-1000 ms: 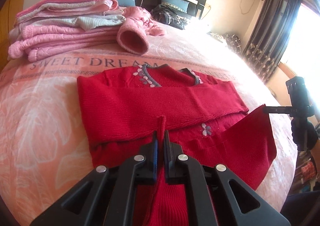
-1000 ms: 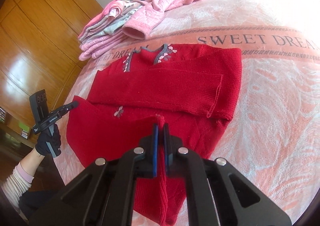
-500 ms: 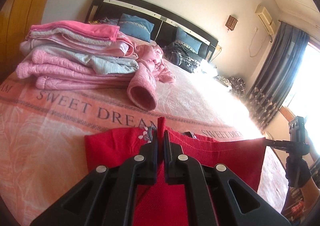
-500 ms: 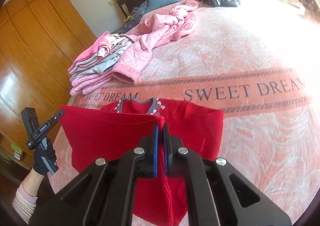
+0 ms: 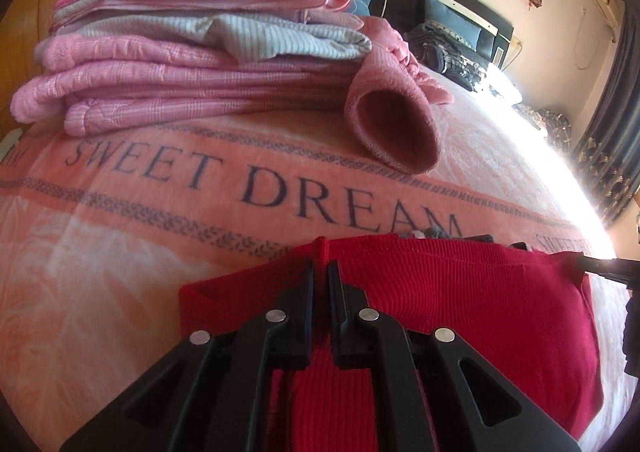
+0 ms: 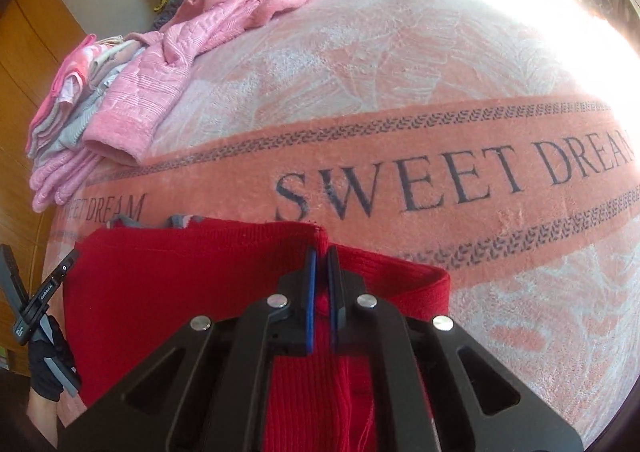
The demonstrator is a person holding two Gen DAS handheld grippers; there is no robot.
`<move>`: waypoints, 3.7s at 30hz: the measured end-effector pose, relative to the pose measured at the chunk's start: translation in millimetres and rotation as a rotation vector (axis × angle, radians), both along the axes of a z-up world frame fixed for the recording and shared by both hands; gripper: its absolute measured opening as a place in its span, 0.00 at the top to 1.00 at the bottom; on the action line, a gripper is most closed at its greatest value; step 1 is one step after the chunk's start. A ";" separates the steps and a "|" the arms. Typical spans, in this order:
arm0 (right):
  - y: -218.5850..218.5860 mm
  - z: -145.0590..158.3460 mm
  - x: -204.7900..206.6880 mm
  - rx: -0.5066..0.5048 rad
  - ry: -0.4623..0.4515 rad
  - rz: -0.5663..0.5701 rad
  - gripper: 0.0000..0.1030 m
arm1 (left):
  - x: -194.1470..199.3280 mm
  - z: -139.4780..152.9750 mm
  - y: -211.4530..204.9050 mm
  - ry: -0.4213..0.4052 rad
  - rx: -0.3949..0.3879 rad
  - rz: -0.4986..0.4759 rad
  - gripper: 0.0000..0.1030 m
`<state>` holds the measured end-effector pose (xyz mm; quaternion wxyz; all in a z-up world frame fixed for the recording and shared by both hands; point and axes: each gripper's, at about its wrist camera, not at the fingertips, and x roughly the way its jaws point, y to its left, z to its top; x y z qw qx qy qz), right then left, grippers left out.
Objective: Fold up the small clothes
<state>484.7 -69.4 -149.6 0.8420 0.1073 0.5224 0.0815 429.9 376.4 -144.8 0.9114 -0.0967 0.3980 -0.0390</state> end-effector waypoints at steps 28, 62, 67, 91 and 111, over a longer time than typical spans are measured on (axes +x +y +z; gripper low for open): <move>-21.7 -4.6 -201.5 0.242 0.148 0.230 0.82 | -178.9 28.5 -41.2 0.028 -0.030 -0.185 0.55; -56.7 16.0 -188.6 0.278 0.138 0.153 0.55 | -164.4 17.6 -57.2 0.039 -0.106 -0.199 0.38; -61.1 -5.6 -166.1 0.310 0.201 0.099 0.55 | -145.8 20.5 -63.0 0.029 -0.088 -0.185 0.38; -59.5 -33.0 -139.7 0.444 0.185 0.003 0.91 | -131.9 -3.1 -59.2 0.073 -0.101 -0.220 0.36; 8.3 63.8 -133.0 0.324 0.114 0.083 0.93 | -137.1 5.8 -35.8 0.074 -0.185 -0.253 0.34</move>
